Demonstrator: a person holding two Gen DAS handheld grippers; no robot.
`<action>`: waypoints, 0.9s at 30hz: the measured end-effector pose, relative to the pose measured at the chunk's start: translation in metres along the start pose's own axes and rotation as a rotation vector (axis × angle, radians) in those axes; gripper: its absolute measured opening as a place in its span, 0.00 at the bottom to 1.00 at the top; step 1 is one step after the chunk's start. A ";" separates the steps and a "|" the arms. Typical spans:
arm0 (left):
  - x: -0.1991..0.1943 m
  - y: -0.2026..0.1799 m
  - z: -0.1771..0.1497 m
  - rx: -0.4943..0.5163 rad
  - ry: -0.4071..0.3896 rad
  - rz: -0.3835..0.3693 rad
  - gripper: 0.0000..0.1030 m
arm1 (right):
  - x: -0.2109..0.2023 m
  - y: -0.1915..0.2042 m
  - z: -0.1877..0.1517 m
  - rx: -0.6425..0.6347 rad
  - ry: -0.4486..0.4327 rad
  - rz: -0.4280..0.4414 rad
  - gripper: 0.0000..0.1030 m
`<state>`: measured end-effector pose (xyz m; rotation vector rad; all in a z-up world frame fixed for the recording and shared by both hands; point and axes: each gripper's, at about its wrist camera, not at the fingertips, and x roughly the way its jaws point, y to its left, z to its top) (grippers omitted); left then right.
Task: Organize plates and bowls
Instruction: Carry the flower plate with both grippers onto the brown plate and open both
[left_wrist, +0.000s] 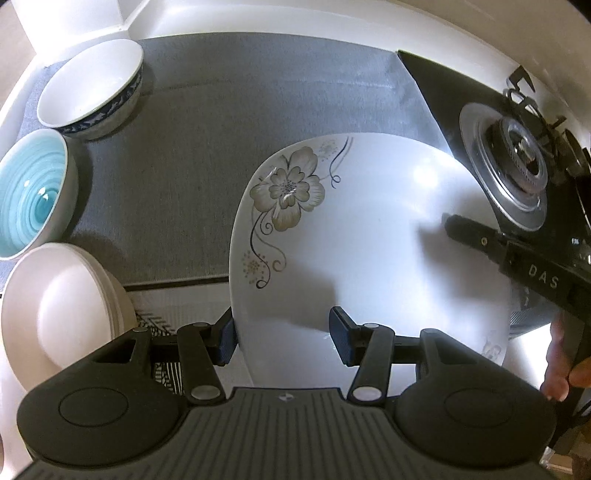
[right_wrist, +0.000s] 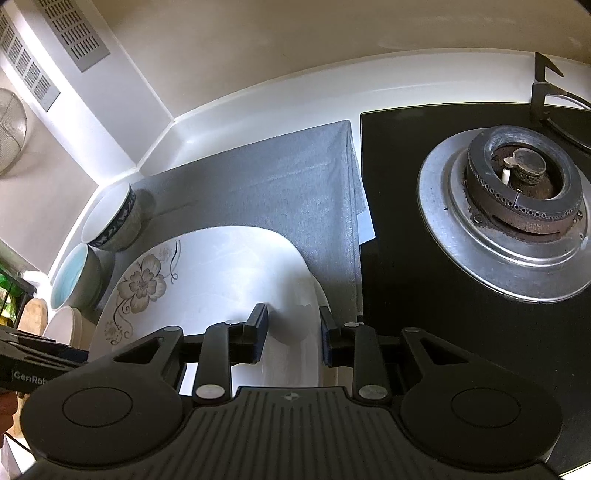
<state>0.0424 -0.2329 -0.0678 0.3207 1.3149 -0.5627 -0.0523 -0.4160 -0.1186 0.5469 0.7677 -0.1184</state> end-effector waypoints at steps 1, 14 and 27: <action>0.001 -0.001 -0.001 -0.001 0.005 0.002 0.55 | 0.000 0.000 -0.001 -0.006 0.000 0.001 0.30; 0.020 -0.003 0.003 0.006 -0.012 0.049 0.59 | 0.004 0.008 -0.010 -0.073 -0.017 -0.017 0.29; 0.020 -0.010 0.006 -0.003 -0.082 0.010 0.84 | -0.005 0.034 -0.016 -0.254 -0.036 -0.133 0.44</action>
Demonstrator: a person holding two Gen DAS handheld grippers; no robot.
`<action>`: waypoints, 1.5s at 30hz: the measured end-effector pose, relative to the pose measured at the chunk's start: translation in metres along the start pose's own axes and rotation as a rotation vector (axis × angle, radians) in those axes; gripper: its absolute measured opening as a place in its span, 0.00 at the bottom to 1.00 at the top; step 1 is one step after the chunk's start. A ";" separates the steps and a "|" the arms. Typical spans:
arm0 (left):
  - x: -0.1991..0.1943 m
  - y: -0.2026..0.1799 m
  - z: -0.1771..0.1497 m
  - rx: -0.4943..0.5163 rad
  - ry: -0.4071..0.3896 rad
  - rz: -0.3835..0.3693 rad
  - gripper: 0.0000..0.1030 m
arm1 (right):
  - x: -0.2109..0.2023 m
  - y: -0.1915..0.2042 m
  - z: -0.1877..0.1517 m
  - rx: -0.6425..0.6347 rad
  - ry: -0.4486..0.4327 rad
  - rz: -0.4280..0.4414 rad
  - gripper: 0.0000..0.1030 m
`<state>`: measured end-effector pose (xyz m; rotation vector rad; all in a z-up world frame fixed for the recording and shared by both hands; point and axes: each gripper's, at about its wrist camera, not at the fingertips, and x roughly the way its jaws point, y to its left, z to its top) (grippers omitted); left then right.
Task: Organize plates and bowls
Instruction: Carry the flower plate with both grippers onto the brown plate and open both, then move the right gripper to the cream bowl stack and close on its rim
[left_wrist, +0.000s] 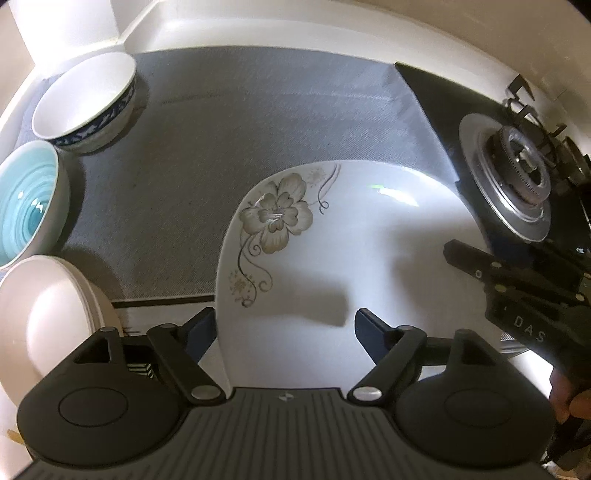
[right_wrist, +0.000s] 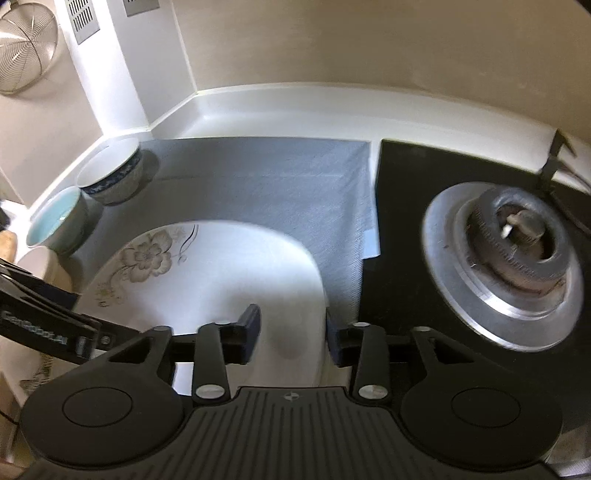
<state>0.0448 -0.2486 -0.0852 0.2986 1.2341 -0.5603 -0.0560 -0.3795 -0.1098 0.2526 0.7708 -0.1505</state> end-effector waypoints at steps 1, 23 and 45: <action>0.000 0.000 0.000 0.000 -0.008 0.000 0.84 | -0.001 -0.002 0.000 -0.001 -0.006 -0.006 0.45; -0.068 0.026 -0.051 0.086 -0.256 0.059 1.00 | -0.046 0.052 -0.004 0.032 0.059 0.082 0.88; -0.114 0.131 -0.110 -0.182 -0.328 0.120 1.00 | -0.043 0.166 0.008 -0.216 0.096 0.150 0.88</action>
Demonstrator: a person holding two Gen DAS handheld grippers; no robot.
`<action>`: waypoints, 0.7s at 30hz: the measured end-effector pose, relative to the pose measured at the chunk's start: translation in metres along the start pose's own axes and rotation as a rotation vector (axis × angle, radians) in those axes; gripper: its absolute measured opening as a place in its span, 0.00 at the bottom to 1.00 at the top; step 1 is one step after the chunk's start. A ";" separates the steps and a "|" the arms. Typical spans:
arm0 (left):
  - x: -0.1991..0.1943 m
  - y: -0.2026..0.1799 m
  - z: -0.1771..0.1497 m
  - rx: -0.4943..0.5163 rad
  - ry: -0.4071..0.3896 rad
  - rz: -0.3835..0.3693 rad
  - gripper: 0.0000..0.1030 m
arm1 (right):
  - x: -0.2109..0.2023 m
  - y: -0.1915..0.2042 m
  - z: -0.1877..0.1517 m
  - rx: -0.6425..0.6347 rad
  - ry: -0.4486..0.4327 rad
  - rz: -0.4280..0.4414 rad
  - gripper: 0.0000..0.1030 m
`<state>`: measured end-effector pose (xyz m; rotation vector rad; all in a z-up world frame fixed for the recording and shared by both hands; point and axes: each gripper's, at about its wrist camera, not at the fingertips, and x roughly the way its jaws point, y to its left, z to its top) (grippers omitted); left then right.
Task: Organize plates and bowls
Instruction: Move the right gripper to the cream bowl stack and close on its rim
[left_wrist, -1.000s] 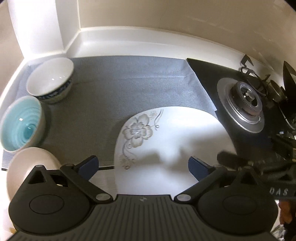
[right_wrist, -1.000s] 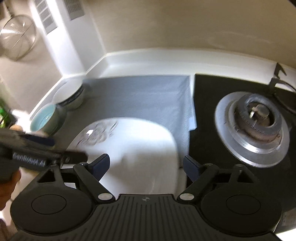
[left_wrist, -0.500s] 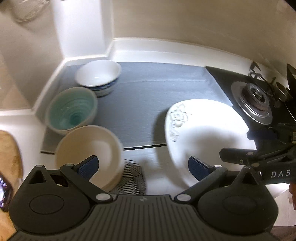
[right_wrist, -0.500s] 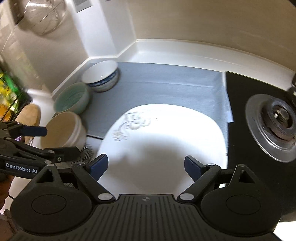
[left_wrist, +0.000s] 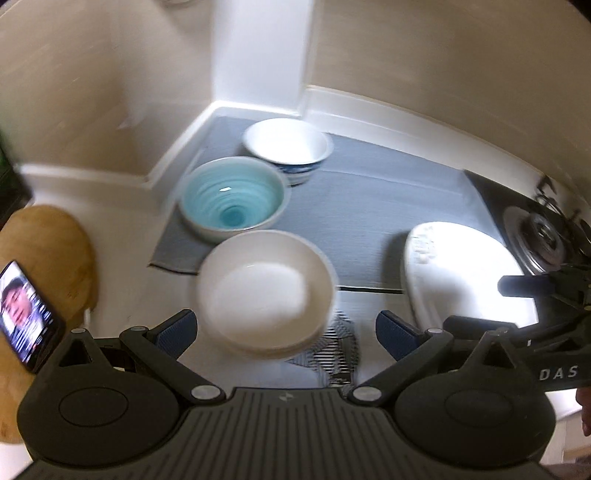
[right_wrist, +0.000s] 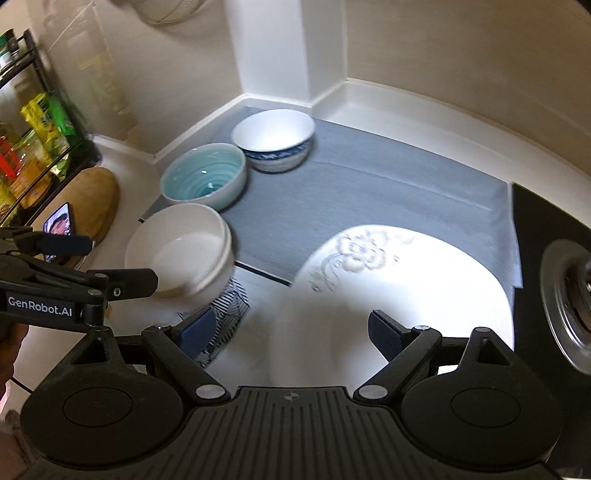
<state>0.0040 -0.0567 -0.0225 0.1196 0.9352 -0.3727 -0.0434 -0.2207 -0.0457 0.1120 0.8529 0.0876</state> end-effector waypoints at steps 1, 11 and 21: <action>0.002 0.005 0.000 -0.016 0.005 0.016 1.00 | 0.004 0.002 0.004 -0.003 -0.002 0.005 0.88; 0.026 0.057 -0.001 -0.208 0.060 0.120 1.00 | 0.055 0.024 0.042 0.017 0.022 0.102 0.88; 0.048 0.068 0.003 -0.240 0.095 0.172 1.00 | 0.094 0.038 0.051 -0.011 0.020 0.117 0.81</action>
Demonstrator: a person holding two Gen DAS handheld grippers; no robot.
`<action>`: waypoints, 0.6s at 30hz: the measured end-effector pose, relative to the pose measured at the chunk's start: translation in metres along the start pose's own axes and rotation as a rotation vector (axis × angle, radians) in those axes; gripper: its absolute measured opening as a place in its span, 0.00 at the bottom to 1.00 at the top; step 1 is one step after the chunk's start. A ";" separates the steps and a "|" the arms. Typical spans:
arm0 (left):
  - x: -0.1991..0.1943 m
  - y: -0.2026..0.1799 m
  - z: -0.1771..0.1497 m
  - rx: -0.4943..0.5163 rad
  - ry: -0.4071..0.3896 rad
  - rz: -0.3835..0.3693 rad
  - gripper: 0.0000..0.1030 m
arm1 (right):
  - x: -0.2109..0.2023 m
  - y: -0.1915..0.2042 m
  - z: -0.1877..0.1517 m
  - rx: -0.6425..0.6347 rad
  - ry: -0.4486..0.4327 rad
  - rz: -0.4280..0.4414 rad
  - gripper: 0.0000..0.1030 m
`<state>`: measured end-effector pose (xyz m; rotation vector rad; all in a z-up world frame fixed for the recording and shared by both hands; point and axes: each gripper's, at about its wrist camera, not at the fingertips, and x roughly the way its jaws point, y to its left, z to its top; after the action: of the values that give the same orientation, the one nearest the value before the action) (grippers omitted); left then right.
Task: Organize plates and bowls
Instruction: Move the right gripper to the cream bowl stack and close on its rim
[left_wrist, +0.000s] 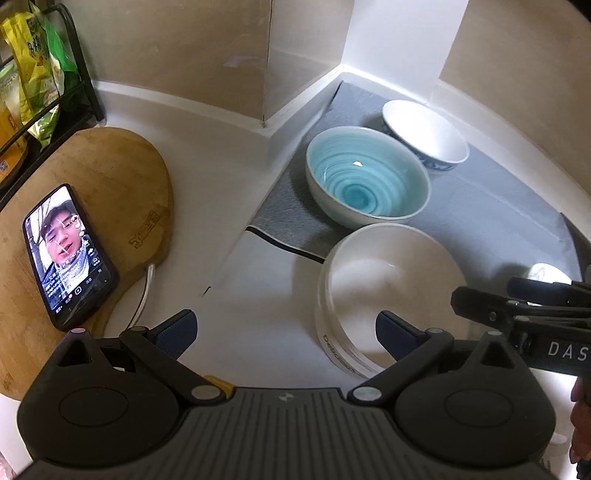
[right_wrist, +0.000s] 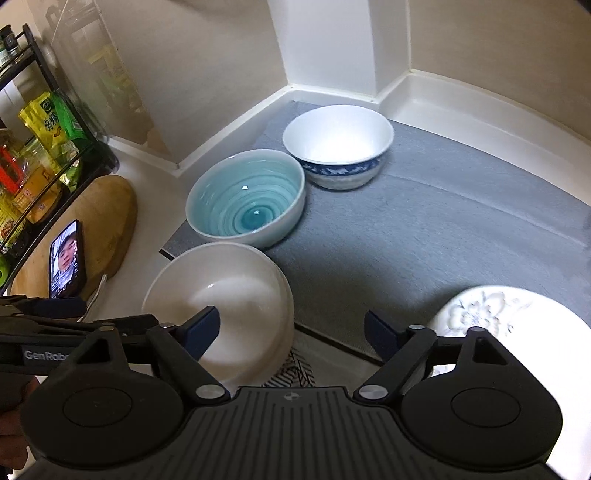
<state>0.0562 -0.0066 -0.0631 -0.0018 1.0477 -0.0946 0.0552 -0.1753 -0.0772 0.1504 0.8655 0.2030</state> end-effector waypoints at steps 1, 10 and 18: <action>0.004 0.000 0.000 0.001 0.009 0.008 1.00 | 0.004 0.001 0.001 -0.007 0.001 0.005 0.77; 0.027 0.003 -0.002 -0.001 0.074 0.035 1.00 | 0.028 0.003 0.001 -0.022 0.064 0.042 0.34; 0.027 0.008 -0.013 -0.017 0.119 0.014 1.00 | 0.028 0.001 -0.007 -0.064 0.106 0.074 0.20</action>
<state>0.0591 0.0003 -0.0930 -0.0045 1.1675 -0.0736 0.0672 -0.1670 -0.1018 0.1126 0.9584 0.3103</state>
